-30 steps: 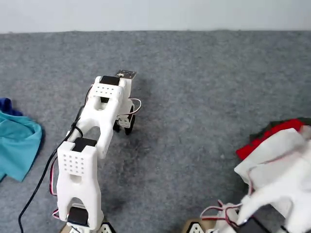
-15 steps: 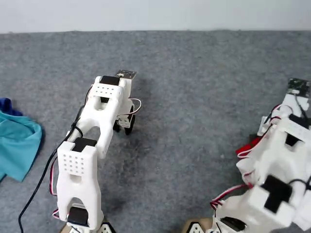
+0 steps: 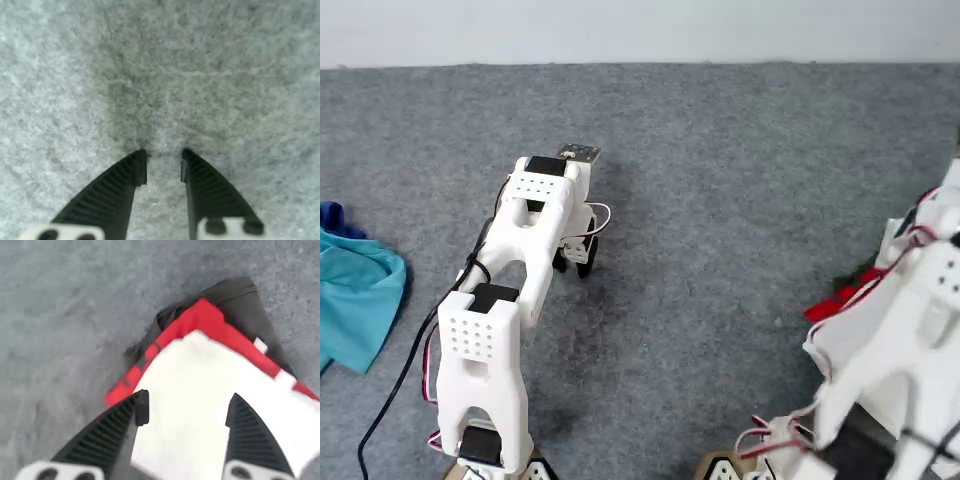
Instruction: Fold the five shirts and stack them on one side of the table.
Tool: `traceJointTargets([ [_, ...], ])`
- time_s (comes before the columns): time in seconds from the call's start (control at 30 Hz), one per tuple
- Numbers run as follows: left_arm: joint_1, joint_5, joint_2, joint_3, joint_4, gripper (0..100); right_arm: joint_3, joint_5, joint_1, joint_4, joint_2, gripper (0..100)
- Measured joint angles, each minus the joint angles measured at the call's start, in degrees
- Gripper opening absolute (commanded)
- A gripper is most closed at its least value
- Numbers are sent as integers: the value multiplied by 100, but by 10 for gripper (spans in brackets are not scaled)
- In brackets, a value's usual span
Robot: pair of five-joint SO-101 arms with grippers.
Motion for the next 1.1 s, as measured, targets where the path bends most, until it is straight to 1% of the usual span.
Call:
traceJointTargets([
  [0.07,-97,0,0,-9,9,118,0,308,-97,484,-404,253],
  [0.17,-510,0,-44,-237,466,118,141,563,-97,791,-844,253],
  [0.27,-1389,26,-299,-659,1002,121,598,624,-70,800,-1064,253],
  [0.4,-2505,0,-1196,-818,1152,122,1407,659,-62,659,-1134,253],
  [0.53,-3763,0,-1978,-818,1178,122,1741,659,-44,536,-1134,253],
  [0.73,-5284,0,-1969,-818,1187,122,1776,659,-35,440,-1152,253],
  [0.83,-5811,0,-1697,-818,1169,122,1776,659,-35,422,-1152,253],
  [0.97,-6426,18,-1389,-818,765,122,1776,659,-35,422,-1152,253],
  [1.1,-6725,18,-1046,-818,563,123,1776,659,-35,422,-1152,253],
])
